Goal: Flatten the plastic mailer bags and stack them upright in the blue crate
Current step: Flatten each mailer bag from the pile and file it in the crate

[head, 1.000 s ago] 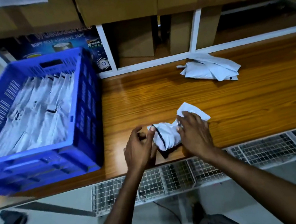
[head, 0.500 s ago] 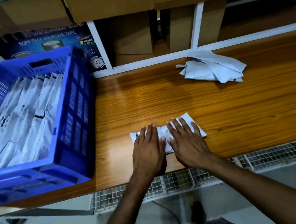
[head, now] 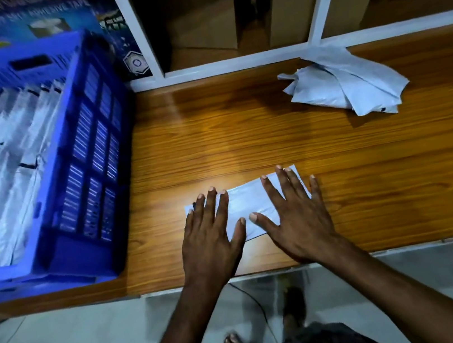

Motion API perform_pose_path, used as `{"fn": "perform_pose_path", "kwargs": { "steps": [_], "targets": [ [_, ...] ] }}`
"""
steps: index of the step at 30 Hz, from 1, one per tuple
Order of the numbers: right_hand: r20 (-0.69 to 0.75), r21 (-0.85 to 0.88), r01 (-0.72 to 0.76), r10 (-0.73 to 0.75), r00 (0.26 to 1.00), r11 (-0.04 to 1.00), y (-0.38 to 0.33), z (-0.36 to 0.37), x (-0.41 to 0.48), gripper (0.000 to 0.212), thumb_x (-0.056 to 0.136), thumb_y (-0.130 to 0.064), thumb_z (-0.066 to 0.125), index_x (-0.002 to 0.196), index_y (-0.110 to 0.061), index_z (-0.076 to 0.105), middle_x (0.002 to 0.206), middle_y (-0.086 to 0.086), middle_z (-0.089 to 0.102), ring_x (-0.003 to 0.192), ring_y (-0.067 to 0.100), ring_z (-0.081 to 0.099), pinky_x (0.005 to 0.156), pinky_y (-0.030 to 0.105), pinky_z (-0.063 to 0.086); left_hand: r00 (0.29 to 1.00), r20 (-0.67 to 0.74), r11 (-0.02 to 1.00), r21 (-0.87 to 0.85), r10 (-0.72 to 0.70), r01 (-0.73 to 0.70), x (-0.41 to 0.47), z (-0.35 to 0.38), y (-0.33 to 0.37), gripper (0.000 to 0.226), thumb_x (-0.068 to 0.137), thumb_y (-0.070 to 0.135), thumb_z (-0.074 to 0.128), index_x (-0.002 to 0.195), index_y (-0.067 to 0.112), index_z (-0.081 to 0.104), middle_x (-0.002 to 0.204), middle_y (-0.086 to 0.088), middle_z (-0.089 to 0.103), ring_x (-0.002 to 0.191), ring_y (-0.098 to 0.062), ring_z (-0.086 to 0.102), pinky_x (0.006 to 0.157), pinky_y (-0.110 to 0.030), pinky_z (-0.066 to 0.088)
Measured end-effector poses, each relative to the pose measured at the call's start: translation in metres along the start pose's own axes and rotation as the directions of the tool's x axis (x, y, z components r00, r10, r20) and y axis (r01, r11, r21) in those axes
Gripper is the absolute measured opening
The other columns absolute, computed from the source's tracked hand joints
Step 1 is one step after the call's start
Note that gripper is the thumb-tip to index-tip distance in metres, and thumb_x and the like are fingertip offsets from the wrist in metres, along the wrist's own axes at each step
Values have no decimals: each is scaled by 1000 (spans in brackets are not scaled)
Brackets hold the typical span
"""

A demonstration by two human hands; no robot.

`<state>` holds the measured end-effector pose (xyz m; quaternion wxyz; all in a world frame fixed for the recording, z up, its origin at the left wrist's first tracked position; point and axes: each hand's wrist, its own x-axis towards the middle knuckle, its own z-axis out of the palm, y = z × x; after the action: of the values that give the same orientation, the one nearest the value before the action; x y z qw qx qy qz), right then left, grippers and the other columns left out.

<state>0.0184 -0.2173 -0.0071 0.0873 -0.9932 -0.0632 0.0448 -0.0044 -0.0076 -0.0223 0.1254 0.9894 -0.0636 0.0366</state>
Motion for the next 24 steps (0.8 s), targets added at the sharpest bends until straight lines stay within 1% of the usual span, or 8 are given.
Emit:
{"fn": "perform_pose_path", "kwargs": {
  "steps": [6,8,11,15,17,18,21,24],
  "targets": [
    [80,-55,-14,18,997,998,23,-15,0,82,95,-77,-3,160,-29,-17,166,1,-25,152,18,-26,123,53,-11,984,153,988,-111,-90,108,-1,-16,-16,80,100,76,12,164,32,-3,170,15,-13,155,-3,-15,129,-40,0],
    [70,-43,41,-38,997,998,20,-20,-4,78,99,-71,2,160,-27,-17,165,3,-29,151,19,-29,124,51,-11,985,169,991,-120,-33,54,-5,-25,-20,79,99,75,5,163,31,-9,168,16,-21,154,-4,-21,128,-44,-3],
    [76,-30,260,-257,963,965,11,-21,-25,78,100,-73,13,161,-31,-10,167,-2,-22,153,15,-24,125,49,-2,975,185,991,-79,120,-107,-21,-40,-25,88,94,82,7,164,30,-8,168,15,-21,154,-5,-23,127,-38,-6],
    [185,-50,301,-287,940,952,11,-14,-63,98,87,-91,18,160,-35,-14,166,-7,-23,152,11,-25,126,44,-5,932,258,967,-88,253,-238,-48,-39,-38,95,93,86,25,161,35,-16,166,18,-24,152,-2,-25,126,-33,-6],
    [179,-49,283,-270,946,958,12,-13,-81,98,87,-88,30,161,-36,-10,168,-8,-19,154,13,-19,126,42,-2,921,236,950,-111,310,-291,-60,-36,-44,93,96,79,36,163,34,-10,168,17,-17,155,-5,-17,126,-34,-2],
    [160,-40,277,-268,950,960,13,-12,-88,92,92,-77,41,162,-36,-4,169,-7,-13,156,14,-12,126,42,4,921,200,942,-118,333,-315,-64,-34,-47,89,99,68,47,165,33,-1,170,15,-9,158,-8,-7,127,-36,7],
    [53,42,256,-258,965,966,11,-16,-111,68,93,-21,61,156,-32,37,165,-3,28,153,20,25,118,45,31,913,52,910,-125,405,-396,-77,-36,-49,79,89,17,75,158,27,38,166,7,31,149,-17,39,115,-46,41],
    [-142,60,272,-262,955,960,8,-37,-126,60,81,0,69,133,-29,65,142,-4,61,136,20,51,106,39,39,911,-136,865,-284,390,-413,-80,-54,-49,68,80,-1,76,141,25,61,149,6,56,130,-18,58,102,-42,51]
  ]
}}
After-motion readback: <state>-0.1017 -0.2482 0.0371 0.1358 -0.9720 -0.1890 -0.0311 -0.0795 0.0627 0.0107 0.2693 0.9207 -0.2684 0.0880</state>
